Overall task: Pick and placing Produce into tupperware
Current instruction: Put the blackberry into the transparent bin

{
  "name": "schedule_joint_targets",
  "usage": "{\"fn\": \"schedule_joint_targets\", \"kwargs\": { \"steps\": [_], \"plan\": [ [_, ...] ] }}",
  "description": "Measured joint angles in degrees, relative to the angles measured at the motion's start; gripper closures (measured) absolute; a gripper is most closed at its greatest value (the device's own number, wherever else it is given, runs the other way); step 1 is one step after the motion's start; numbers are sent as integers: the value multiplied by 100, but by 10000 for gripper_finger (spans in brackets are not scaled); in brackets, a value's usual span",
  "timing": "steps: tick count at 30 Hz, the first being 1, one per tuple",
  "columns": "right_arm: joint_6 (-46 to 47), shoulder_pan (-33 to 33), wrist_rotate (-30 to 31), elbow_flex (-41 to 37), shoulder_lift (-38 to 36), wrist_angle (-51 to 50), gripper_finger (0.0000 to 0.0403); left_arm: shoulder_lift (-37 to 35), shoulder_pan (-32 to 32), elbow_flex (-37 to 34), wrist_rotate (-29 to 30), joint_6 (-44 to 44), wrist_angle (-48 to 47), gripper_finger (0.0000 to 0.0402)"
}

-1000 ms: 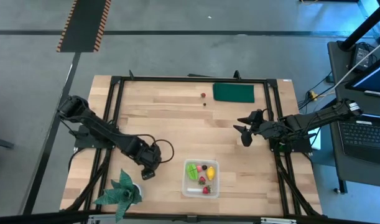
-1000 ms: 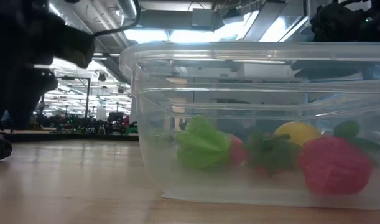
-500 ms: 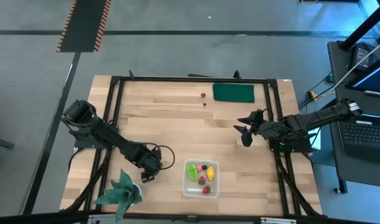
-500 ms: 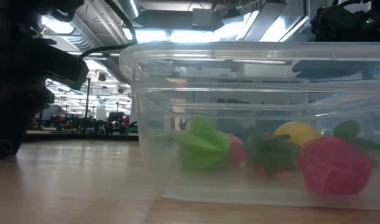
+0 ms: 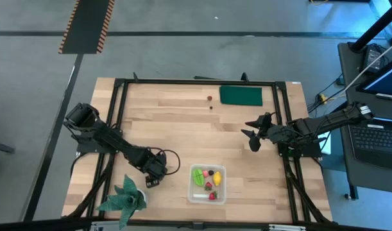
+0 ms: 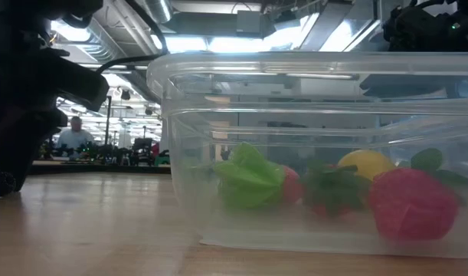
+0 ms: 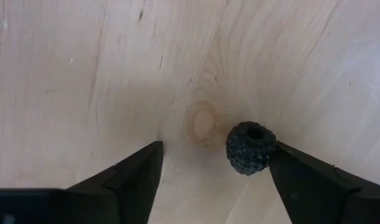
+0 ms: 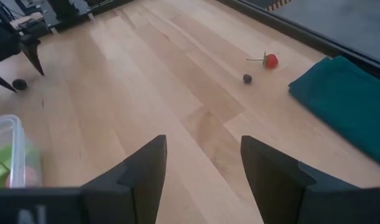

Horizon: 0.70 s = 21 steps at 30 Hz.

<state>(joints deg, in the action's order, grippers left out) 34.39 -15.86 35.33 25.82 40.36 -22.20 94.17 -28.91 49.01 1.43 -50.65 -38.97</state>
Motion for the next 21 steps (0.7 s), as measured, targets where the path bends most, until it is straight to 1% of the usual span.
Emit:
{"fn": "schedule_joint_targets", "kwargs": {
  "steps": [7, 21],
  "plan": [
    [-39, -1, 0, 0, 0, 0, 195, 2, 3, -9, 41, -9, -14, 156],
    [-41, 0, 0, 0, 2, 2, 195, 7, 3, -9, 79, -22, 14, 192]
  ]
}}
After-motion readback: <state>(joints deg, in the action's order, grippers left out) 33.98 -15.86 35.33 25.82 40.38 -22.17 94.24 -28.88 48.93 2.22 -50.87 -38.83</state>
